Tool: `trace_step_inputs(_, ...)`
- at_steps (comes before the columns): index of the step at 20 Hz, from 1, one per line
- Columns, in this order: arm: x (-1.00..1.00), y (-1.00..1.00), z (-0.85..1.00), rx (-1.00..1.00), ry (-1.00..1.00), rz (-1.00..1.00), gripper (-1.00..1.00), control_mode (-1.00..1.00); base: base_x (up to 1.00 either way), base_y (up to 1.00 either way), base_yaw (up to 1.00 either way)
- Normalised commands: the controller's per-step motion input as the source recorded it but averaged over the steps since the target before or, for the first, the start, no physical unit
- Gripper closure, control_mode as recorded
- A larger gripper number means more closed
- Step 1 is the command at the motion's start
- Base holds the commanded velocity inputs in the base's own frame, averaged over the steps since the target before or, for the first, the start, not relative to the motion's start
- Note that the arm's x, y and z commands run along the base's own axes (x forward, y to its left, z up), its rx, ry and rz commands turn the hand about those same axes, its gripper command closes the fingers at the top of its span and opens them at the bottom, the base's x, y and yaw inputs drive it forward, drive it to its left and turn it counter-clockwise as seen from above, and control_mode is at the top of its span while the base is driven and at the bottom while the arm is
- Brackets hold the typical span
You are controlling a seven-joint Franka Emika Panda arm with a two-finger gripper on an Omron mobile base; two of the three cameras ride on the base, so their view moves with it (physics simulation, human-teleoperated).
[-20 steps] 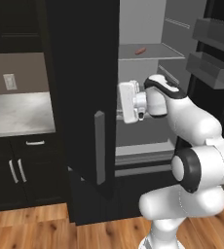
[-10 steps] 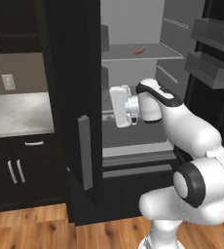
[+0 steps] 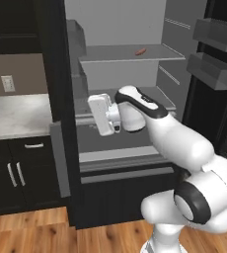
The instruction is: Move the hot dog bun to the plate on the dining table and place the condiment next to that plate. Then navigate to the fridge and take the sausage and place it on the plate as well.
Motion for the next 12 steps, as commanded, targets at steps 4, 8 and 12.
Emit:
trace_step_inputs(4, -0.13, 0.94, -0.01, -0.10, -0.02, 0.07, -1.00, -1.00, 0.00, 0.00, 0.00)
trace_step_inputs(8, -0.19, 0.81, -0.01, -0.14, -0.07, 0.05, -1.00, -1.00, 0.00, 0.00, 0.00)
trace_step_inputs(12, -0.70, 0.14, 0.00, -0.08, -0.18, 0.00, -1.00, -1.00, 0.00, 0.00, 0.00)
